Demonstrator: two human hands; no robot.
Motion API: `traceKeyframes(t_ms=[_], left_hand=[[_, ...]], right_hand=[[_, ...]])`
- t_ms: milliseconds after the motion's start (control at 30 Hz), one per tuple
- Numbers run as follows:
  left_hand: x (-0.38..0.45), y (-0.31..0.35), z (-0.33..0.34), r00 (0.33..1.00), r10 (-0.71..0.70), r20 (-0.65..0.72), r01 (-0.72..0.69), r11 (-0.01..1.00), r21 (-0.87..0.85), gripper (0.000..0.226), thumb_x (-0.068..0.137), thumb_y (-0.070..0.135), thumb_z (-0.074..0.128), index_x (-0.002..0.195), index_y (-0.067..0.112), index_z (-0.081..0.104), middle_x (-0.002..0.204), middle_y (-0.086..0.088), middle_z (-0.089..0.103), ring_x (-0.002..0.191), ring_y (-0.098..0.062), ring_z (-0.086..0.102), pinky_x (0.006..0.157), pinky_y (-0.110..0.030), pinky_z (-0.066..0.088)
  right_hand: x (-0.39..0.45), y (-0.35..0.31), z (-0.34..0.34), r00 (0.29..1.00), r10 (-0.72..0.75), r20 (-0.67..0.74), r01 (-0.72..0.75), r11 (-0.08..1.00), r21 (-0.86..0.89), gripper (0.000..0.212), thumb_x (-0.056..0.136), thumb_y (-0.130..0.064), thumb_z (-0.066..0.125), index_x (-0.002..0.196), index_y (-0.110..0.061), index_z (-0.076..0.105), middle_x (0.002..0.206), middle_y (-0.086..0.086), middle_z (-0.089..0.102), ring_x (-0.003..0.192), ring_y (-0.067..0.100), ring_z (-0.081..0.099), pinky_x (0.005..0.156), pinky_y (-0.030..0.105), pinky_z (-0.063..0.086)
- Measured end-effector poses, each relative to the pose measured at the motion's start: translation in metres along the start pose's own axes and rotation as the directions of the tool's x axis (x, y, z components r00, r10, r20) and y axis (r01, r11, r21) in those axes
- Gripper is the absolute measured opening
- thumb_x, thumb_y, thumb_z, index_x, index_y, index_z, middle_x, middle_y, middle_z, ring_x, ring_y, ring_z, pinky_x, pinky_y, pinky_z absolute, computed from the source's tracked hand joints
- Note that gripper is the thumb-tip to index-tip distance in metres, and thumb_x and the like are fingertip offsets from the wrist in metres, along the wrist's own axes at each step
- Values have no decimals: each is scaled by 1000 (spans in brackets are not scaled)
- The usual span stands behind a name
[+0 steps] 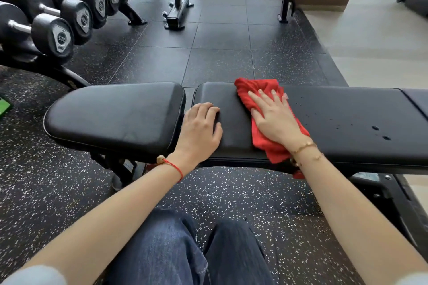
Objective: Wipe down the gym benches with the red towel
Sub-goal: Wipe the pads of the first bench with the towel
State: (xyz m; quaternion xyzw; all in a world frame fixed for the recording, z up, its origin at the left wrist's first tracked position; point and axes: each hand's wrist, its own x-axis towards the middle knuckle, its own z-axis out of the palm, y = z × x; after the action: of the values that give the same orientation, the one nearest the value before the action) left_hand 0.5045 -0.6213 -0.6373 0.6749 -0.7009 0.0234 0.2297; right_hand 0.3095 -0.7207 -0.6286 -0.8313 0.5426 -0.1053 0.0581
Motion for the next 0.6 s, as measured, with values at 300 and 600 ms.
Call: traceKeyframes(t_ms=[300, 600], left_hand=[[-2, -3, 2, 1000, 8, -31, -10, 998, -62, 37, 88, 21, 51, 121, 7, 58, 128, -10, 55, 123, -31, 46, 109, -42, 36], [-4, -4, 4, 1000, 14, -17, -15, 997, -74, 39, 91, 20, 50, 127, 7, 55, 134, -10, 52, 128, -29, 43, 111, -40, 34]], right_hand=[[10, -22, 0, 999, -44, 32, 42, 997, 60, 51, 102, -38, 35, 152, -37, 24, 162, 0, 16, 150, 29, 4, 121, 43, -6], [-28, 38, -13, 1000, 10, -7, -10, 1000, -1, 52, 100, -37, 39, 151, -37, 27, 160, -1, 23, 150, 30, 11, 121, 47, -4]])
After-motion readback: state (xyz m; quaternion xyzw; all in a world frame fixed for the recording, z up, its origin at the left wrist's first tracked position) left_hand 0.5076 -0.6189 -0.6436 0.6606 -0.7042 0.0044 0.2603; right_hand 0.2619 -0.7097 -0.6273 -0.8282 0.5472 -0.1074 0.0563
